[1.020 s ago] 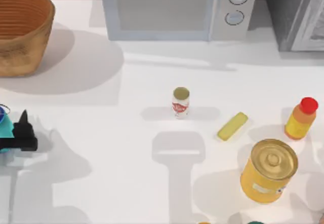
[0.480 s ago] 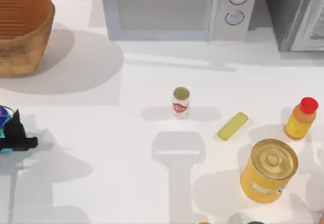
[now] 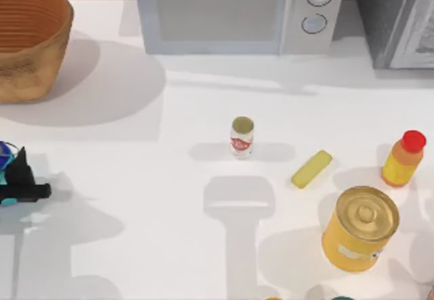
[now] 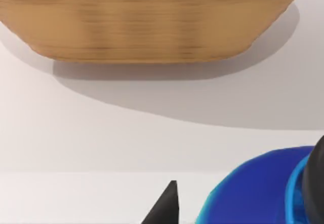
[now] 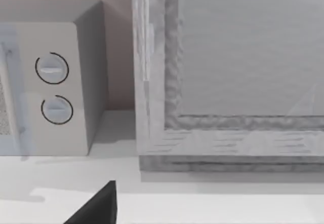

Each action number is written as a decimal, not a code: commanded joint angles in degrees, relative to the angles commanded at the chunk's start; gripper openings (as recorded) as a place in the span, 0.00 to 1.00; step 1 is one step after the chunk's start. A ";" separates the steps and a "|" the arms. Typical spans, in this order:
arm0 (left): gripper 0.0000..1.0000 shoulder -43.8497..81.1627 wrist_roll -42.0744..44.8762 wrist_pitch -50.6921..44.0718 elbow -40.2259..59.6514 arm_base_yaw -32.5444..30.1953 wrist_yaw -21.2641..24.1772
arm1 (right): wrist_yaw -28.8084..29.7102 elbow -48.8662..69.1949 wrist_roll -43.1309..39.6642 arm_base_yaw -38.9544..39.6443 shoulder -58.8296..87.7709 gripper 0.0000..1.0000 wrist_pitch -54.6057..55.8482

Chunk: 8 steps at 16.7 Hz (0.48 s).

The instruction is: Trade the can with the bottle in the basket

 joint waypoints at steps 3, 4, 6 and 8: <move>0.00 -0.02 0.09 -0.01 -0.07 0.03 -0.02 | 0.00 0.00 0.00 0.00 0.00 1.00 0.00; 0.00 -0.58 0.36 -0.57 0.45 0.31 0.41 | 0.00 0.00 0.00 0.00 0.00 1.00 0.00; 0.00 -3.41 1.43 -3.49 3.09 1.65 2.66 | 0.00 0.00 0.00 0.00 0.00 1.00 0.00; 0.00 -8.46 2.54 -8.79 7.45 3.67 5.95 | 0.00 0.00 0.00 0.00 0.00 1.00 0.00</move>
